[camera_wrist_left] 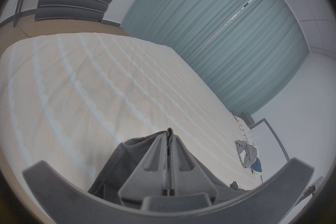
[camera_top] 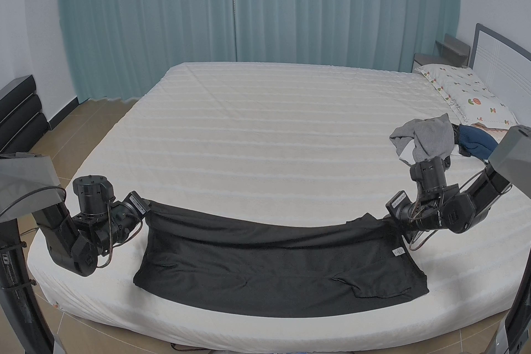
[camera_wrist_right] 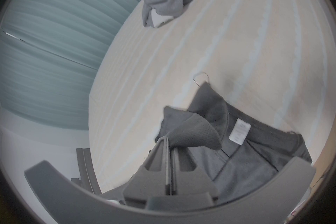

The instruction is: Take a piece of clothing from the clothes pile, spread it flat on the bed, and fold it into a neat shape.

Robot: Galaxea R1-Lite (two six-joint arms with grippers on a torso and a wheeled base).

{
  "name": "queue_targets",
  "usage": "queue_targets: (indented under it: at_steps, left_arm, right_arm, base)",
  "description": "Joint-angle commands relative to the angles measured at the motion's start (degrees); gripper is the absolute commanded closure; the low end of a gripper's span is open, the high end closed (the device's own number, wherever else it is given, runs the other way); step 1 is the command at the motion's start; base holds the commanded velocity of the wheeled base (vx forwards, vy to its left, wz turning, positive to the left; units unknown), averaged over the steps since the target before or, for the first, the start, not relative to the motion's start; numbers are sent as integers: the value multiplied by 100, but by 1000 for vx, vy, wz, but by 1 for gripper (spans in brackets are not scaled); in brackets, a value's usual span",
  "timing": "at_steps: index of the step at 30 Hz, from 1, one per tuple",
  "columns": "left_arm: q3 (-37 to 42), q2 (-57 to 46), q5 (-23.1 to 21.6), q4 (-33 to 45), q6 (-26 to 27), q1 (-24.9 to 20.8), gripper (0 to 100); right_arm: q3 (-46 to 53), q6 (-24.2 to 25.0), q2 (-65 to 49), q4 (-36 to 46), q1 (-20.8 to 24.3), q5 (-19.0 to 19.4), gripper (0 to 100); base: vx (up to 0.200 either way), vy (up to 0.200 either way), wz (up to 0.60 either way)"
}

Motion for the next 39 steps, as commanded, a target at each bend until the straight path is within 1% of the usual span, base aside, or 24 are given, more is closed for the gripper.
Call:
queue_targets:
  at_steps: [1,4,8,15,21,22,26,29,30,31,32,33,35,36,39]
  left_arm:
    - [-915,0,-8,679,30,133,100]
    - [-1364,71,-17,811,21,212,100]
    - [-1575,264,-8,873,21,239,100]
    - [-1583,273,-43,890,39,239,100]
    - [-1504,255,-61,1048,171,239,100]
    - [-1425,238,-61,1101,258,248,100]
    - [-1161,132,-70,1110,452,265,100]
    - [-819,-35,-70,1110,882,335,100]
    - [-819,-35,-70,1110,882,335,100]
    - [-652,-96,-70,1101,1085,344,100]
    - [-652,-96,-70,1101,1085,344,100]
    - [-370,-175,-70,1101,1322,344,100]
    - [-274,-202,-78,1101,1392,344,100]
    - [-107,-219,-105,1110,1524,344,100]
    - [166,-184,-105,1119,1779,344,100]
  right_arm:
    - [-981,-77,77,428,-137,15,100]
    - [-1438,-174,349,551,-146,15,100]
    - [-1772,-288,604,603,-146,24,100]
    - [-2079,-288,736,700,-207,24,100]
    - [-1992,-332,622,753,-234,51,100]
    - [-1877,-429,543,858,-225,59,100]
    - [-1438,-561,270,894,-207,86,100]
    - [-919,-745,-29,885,-190,147,100]
    - [-919,-745,-29,885,-190,147,100]
    - [-664,-868,-152,876,-181,147,100]
    - [-664,-868,-152,876,-181,147,100]
    - [-242,-1000,-319,841,-146,156,100]
    - [-102,-1035,-371,841,-111,156,100]
    - [135,-1053,-424,841,-40,191,100]
    - [417,-1123,-424,823,48,218,100]
  base:
    - [0,0,0]
    - [0,0,0]
    - [0,0,0]
    - [0,0,0]
    - [0,0,0]
    - [0,0,0]
    - [0,0,0]
    - [0,0,0]
    - [0,0,0]
    - [0,0,0]
    - [0,0,0]
    - [0,0,0]
    - [0,0,0]
    - [0,0,0]
    - [0,0,0]
